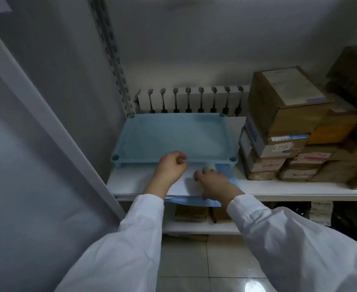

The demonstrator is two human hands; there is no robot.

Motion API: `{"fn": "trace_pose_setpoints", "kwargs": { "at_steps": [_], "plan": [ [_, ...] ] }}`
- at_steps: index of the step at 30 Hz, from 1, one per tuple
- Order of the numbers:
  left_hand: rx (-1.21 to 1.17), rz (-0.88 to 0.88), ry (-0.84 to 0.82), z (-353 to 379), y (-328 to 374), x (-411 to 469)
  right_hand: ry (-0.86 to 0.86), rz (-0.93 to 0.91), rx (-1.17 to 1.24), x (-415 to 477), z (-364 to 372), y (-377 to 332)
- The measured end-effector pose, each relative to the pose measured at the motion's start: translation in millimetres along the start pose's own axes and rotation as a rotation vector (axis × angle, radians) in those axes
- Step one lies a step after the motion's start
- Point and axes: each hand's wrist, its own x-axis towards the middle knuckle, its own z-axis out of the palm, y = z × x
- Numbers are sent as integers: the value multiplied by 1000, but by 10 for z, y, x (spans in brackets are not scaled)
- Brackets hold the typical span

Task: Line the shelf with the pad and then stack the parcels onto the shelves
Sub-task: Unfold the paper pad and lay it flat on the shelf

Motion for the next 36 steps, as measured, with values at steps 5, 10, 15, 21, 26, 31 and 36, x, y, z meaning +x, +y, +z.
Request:
{"fn": "trace_pose_setpoints", "kwargs": {
  "at_steps": [5,10,15,21,26,31,36],
  "plan": [
    [-39,-55,-17,22,-110,-47,57,-15,65,41,-9,99],
    [32,-125,-80,-13,-41,-65,163,-25,284,17,-264,156],
    [263,-35,-164,-120,132,-70,292,-151,220,-68,-716,109],
    [176,-118,-65,-292,378,-30,730,-124,336,-171,-1072,18],
    [9,-238,27,-509,518,10,773,87,421,-177,-1198,-10],
    [-190,-331,170,-684,544,24,591,-19,922,-242,-1350,-71],
    [-480,-303,380,-778,505,-17,7,-207,828,-349,-1603,-167]
  ]
}}
